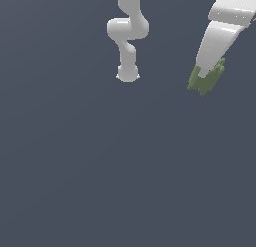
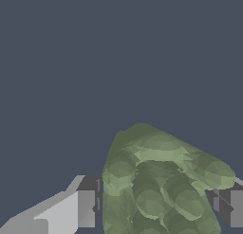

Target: Pick up the object and move it to a goal position.

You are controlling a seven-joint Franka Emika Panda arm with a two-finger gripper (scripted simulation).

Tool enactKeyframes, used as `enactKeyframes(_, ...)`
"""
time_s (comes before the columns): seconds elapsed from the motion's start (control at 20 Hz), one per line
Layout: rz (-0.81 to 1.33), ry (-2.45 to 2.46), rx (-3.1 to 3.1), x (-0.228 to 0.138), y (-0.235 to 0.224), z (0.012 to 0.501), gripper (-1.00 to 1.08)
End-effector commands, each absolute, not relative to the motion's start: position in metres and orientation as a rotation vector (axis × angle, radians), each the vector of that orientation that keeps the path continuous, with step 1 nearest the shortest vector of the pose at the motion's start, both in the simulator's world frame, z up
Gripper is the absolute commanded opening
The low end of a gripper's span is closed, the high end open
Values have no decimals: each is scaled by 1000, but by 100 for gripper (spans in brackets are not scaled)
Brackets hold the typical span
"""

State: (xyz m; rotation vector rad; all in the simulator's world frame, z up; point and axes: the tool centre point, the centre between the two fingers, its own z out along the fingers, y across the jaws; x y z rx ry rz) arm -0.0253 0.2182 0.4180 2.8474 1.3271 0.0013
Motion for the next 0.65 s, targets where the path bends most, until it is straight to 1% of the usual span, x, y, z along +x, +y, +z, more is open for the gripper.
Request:
enactKeyframes(0.0, 0, 1325, 2849, -25, 225, 428, -100)
enactKeyframes(0.3, 0, 1325, 2849, -24, 235, 442, -100)
enactKeyframes(0.6, 0, 1325, 2849, -23, 237, 445, -100)
